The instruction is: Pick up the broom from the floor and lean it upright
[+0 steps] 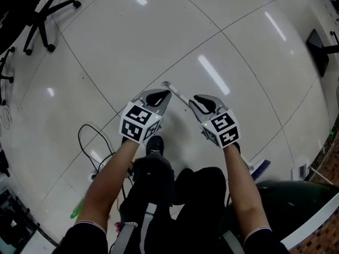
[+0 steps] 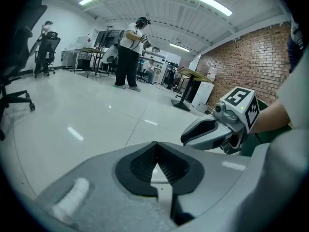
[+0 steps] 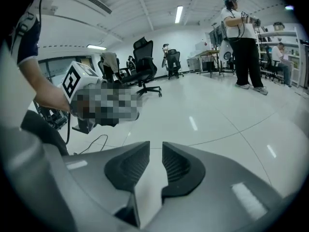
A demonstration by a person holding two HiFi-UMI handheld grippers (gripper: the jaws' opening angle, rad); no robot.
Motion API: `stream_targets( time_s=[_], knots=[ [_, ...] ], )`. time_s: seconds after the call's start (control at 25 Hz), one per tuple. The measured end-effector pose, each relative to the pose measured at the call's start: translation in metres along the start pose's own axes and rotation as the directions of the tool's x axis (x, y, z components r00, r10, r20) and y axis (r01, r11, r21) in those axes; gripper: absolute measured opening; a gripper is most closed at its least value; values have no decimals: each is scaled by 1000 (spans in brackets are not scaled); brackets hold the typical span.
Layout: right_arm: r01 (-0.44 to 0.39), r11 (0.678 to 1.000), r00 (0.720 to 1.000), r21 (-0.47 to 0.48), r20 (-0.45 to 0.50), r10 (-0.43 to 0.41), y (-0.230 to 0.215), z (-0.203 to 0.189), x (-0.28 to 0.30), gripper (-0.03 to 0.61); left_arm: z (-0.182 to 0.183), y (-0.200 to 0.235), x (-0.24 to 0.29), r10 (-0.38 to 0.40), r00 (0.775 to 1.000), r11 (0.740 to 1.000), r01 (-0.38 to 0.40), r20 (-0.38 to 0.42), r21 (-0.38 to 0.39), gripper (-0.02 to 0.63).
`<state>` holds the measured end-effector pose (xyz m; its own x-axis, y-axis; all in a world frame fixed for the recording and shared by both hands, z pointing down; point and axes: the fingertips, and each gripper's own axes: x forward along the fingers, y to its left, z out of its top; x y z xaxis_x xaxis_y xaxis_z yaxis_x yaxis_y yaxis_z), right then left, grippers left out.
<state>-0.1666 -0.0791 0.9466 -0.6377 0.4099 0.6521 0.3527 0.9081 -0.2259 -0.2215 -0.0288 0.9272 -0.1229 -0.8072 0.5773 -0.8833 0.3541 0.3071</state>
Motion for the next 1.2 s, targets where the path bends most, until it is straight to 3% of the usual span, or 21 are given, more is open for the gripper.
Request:
stream_targets(
  time_s=[0.44, 0.76, 1.0, 1.12, 1.2],
  knots=[
    [-64, 998, 979, -17, -193, 59, -37, -102, 124, 103, -93, 62, 69, 33, 999, 998, -34, -16, -57, 0],
    [-105, 994, 955, -29, -282, 92, -45, -162, 182, 166, -133, 79, 92, 44, 998, 995, -47, -36, -86, 0],
    [-74, 993, 954, -96, -298, 42, -48, -182, 203, 169, -142, 84, 100, 48, 998, 994, -52, -41, -95, 0],
    [-28, 987, 956, -157, -293, -19, -51, -191, 208, 129, -146, 82, 101, 43, 998, 995, -47, -46, -84, 0],
    [-16, 989, 954, -149, -299, -29, -51, -191, 209, 101, -146, 82, 99, 47, 998, 996, -50, -46, -79, 0]
  ],
)
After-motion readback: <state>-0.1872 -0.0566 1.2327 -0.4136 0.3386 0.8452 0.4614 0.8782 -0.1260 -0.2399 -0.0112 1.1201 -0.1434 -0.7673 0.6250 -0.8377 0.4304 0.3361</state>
